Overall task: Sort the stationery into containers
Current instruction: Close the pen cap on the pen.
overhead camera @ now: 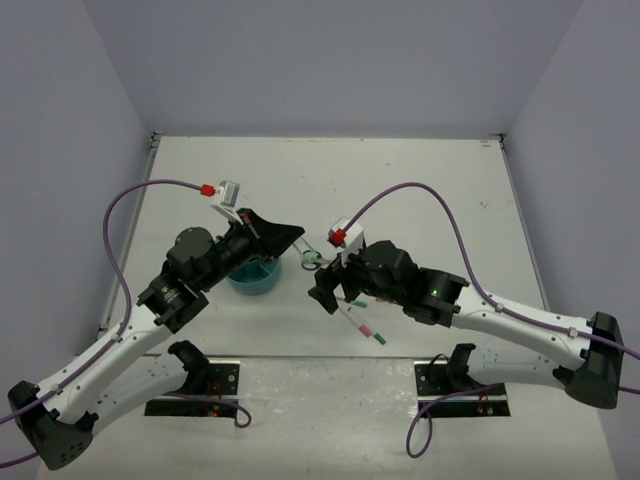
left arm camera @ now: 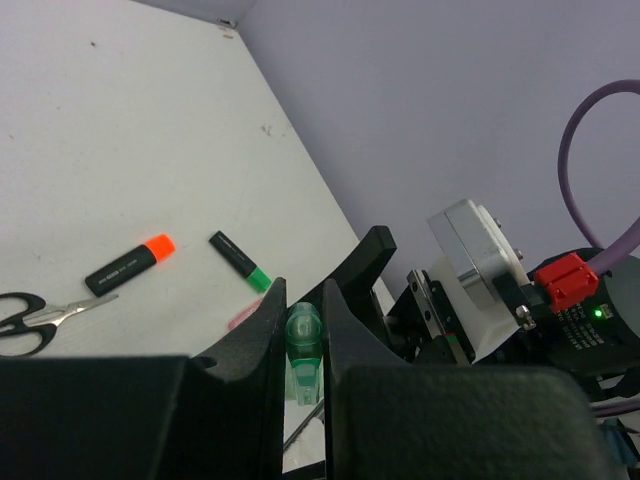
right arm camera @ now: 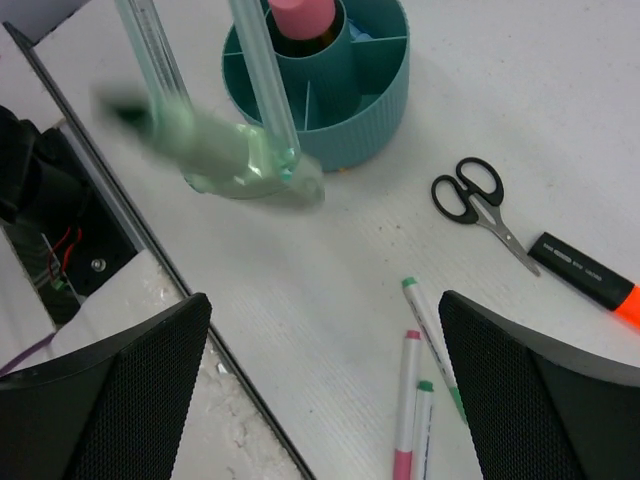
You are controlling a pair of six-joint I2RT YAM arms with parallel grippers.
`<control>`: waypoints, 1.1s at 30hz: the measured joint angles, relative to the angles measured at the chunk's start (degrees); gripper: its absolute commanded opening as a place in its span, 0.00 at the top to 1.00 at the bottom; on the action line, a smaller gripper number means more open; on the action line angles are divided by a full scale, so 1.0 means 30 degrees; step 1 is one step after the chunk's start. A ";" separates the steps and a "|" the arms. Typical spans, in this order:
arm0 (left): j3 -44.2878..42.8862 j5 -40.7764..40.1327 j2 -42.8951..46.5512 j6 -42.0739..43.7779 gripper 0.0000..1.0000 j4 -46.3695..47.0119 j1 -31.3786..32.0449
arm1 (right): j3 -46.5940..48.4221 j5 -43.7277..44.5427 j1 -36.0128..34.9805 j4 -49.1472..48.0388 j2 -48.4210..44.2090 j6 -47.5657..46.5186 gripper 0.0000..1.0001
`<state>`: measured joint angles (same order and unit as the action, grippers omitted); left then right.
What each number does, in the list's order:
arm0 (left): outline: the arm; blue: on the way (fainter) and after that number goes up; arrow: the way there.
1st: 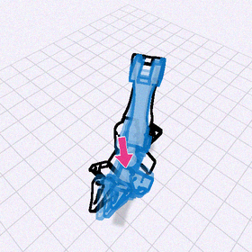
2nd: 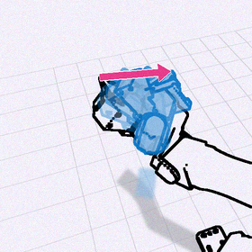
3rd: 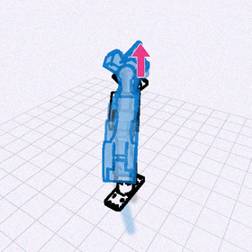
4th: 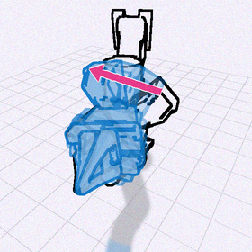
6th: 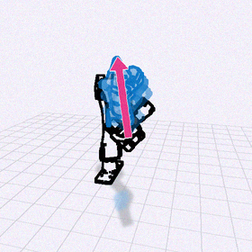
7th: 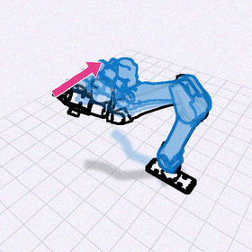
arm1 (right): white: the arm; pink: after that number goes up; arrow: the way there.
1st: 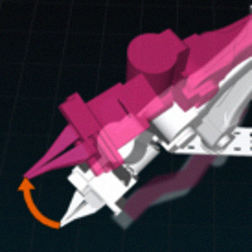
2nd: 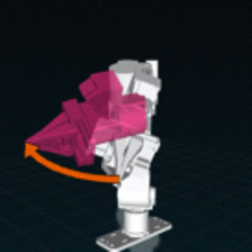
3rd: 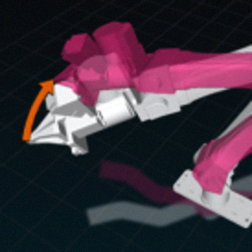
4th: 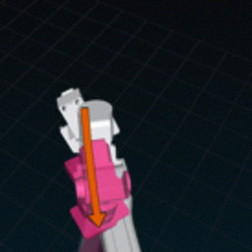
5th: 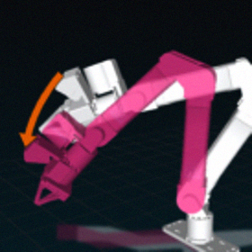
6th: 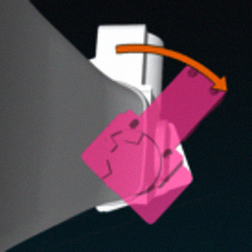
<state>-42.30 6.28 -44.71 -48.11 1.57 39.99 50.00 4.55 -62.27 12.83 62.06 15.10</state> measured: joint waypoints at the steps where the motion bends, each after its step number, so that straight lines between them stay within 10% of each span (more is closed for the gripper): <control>1: 0.0000 0.0121 -0.0055 0.0137 1.00 0.0145 0.0000 | 0.0000 0.0181 0.0023 0.0236 -0.0285 0.0221 0.01; 9: 0.0711 0.2411 -0.0885 0.0787 1.00 0.2483 -0.0036 | -0.0018 -0.2589 0.2820 0.0752 -0.3808 0.2886 0.05; 33: 0.1858 0.8212 -0.1410 -0.1122 1.00 0.8611 -0.0040 | -0.2805 -1.2295 0.5016 -0.4776 -0.4381 0.3113 0.75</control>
<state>-36.73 30.91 -48.94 -51.48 27.41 39.87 41.58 -32.33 -47.22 -1.50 48.92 24.43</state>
